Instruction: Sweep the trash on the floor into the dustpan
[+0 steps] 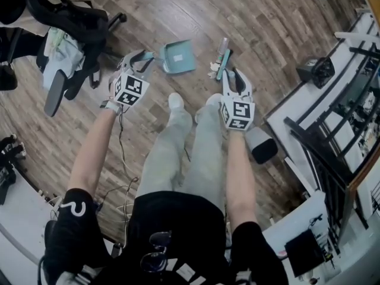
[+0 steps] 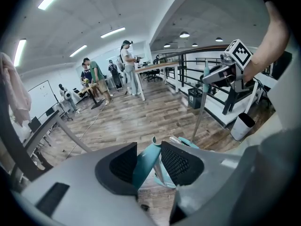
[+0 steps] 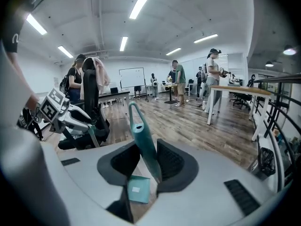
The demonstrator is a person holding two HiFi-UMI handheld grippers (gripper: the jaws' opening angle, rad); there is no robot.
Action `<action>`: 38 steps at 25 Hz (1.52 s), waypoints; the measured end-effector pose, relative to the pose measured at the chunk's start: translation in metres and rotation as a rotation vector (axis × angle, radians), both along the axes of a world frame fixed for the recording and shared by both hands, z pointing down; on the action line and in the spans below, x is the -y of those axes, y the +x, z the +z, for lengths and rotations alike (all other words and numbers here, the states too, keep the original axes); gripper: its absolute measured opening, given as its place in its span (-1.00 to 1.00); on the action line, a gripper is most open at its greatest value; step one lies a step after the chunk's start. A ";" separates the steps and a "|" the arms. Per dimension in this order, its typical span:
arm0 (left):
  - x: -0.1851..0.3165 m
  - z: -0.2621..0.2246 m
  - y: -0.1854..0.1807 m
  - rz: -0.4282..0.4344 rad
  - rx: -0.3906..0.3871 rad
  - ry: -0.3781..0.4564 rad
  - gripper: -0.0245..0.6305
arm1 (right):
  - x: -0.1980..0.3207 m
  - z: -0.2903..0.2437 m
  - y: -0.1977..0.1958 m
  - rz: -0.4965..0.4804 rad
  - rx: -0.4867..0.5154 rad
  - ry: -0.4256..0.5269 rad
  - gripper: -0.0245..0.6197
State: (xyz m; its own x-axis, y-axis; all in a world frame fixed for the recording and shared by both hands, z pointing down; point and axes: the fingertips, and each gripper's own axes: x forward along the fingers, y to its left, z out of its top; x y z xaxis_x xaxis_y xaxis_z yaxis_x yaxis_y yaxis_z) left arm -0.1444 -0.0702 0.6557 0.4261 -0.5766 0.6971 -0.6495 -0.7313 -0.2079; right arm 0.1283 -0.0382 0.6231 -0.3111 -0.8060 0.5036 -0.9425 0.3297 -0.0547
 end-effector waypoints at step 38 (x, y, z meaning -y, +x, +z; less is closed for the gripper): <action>-0.004 0.001 -0.006 -0.006 -0.012 0.039 -0.45 | 0.004 -0.043 -0.036 -0.093 0.118 0.033 -0.65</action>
